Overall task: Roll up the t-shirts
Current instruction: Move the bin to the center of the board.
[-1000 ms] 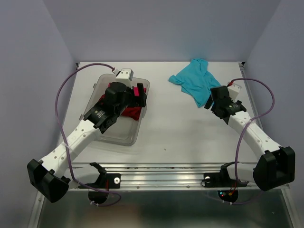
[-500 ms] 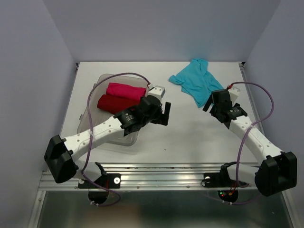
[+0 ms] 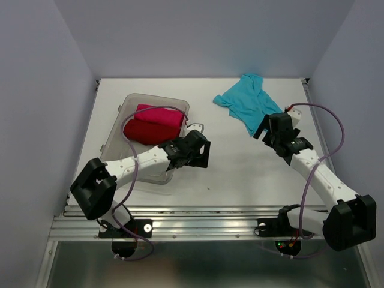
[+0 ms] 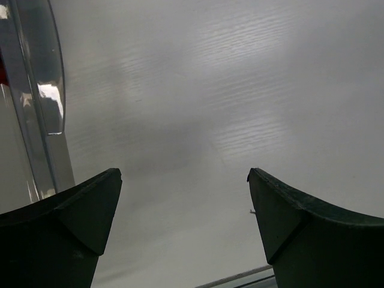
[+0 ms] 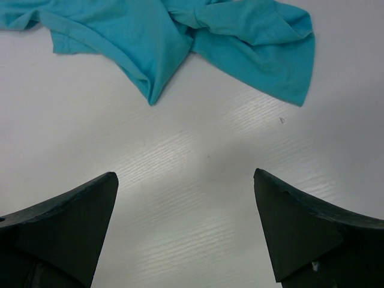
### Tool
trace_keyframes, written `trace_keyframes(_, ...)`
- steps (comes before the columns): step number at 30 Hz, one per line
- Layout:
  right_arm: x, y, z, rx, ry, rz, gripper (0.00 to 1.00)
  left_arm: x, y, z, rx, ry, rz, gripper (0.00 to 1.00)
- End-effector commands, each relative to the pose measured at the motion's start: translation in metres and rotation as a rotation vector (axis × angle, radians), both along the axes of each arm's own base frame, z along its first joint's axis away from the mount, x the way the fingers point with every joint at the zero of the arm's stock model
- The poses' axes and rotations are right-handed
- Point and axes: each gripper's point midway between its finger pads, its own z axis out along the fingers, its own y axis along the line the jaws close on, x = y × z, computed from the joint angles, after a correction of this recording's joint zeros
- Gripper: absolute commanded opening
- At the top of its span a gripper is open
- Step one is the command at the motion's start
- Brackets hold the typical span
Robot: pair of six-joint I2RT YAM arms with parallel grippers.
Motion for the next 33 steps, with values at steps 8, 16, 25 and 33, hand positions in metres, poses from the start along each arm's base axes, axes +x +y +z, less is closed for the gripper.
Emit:
trace_keyframes(8, 0.069, 0.024, -0.03, 0.059, 0.085, 0.111, 1.0, 0.045, 0.07, -0.032, 0.109, 0.055, 0.228, 0.99)
trace_keyframes(16, 0.137, -0.012, -0.074, 0.115, 0.175, 0.003, 0.98, 0.084, 0.094, -0.032, 0.149, 0.029, 0.291, 0.99)
trace_keyframes(25, 0.17, -0.004, -0.097, 0.162, 0.183, -0.008, 0.5, 0.129, 0.121, -0.028, 0.229, 0.001, 0.355, 0.99)
trace_keyframes(33, 0.152, 0.029, -0.086, 0.231, 0.161, 0.114, 0.06, 0.149, 0.151, -0.016, 0.266, -0.031, 0.397, 0.99)
